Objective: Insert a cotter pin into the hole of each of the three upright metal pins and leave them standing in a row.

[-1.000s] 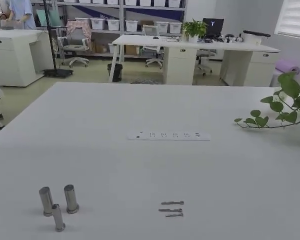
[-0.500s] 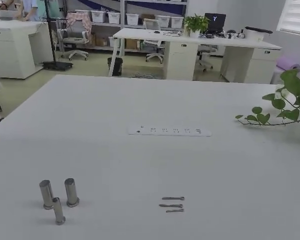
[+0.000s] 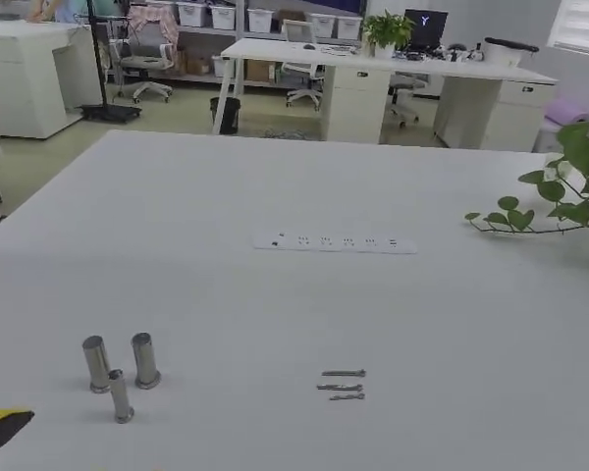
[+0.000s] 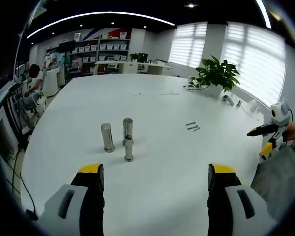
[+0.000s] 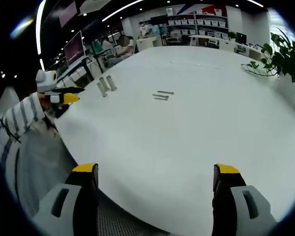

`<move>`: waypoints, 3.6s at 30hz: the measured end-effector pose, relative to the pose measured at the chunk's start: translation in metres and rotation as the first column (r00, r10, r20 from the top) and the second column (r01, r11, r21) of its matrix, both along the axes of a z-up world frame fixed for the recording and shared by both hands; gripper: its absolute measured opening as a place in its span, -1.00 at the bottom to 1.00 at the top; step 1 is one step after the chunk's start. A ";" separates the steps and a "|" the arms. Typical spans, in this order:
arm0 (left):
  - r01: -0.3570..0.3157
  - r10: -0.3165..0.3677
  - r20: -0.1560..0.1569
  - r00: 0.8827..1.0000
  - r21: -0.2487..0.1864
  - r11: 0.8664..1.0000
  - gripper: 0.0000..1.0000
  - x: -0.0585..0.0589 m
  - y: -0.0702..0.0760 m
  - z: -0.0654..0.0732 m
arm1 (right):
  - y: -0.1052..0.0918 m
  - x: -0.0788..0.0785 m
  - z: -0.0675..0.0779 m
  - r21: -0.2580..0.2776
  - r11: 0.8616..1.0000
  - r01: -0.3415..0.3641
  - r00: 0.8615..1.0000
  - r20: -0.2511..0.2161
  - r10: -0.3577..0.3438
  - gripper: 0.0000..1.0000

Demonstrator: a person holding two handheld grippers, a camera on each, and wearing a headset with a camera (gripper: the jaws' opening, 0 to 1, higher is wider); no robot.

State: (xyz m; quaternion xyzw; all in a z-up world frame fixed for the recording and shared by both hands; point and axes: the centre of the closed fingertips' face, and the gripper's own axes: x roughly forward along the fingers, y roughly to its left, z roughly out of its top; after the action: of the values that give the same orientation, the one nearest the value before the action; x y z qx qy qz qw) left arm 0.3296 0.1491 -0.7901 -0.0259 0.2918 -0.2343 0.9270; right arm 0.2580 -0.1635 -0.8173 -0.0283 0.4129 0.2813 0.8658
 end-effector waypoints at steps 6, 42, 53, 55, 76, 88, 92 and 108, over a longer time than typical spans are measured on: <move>0.022 -0.023 0.003 1.000 0.022 0.999 0.70 0.015 0.006 -0.008 | 0.005 -0.001 -0.003 0.003 1.000 -0.006 1.000 -0.017 0.006 0.96; -0.003 0.001 0.026 1.000 0.060 0.998 -0.29 0.067 0.010 -0.036 | 0.010 -0.001 -0.011 -0.014 1.000 -0.013 0.998 -0.067 0.012 0.96; 0.030 -0.031 0.006 1.000 0.076 0.997 -0.38 0.068 0.006 -0.046 | 0.011 -0.001 -0.012 -0.015 1.000 -0.022 0.997 -0.070 0.021 0.95; 0.024 -0.024 0.004 1.000 0.071 0.997 -0.39 0.068 0.006 -0.048 | 0.012 -0.001 -0.013 -0.014 1.000 -0.024 0.997 -0.069 0.023 0.95; -0.089 0.089 0.005 0.996 -0.010 0.996 -0.64 0.075 0.009 -0.047 | 0.012 0.000 -0.015 0.000 0.999 -0.035 0.997 -0.076 0.034 0.93; -0.085 0.085 0.017 0.996 0.032 0.996 -0.82 0.075 0.012 -0.049 | 0.011 -0.002 -0.008 -0.007 0.998 -0.064 0.995 -0.074 0.063 0.92; -0.093 0.093 0.009 0.996 0.015 0.996 -0.82 0.076 0.012 -0.049 | 0.008 -0.001 -0.007 -0.007 0.999 -0.053 0.996 -0.070 0.052 0.92; -0.137 0.137 -0.004 0.991 0.017 0.990 -0.86 0.072 0.018 -0.046 | 0.008 -0.003 -0.005 -0.004 0.999 -0.052 0.996 -0.066 0.052 0.91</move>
State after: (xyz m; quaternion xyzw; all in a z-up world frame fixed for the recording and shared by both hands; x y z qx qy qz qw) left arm 0.4015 0.1671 -0.8359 -0.0389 0.2936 -0.1677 0.9403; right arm 0.2554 -0.1551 -0.8227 -0.0321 0.4409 0.3034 0.8441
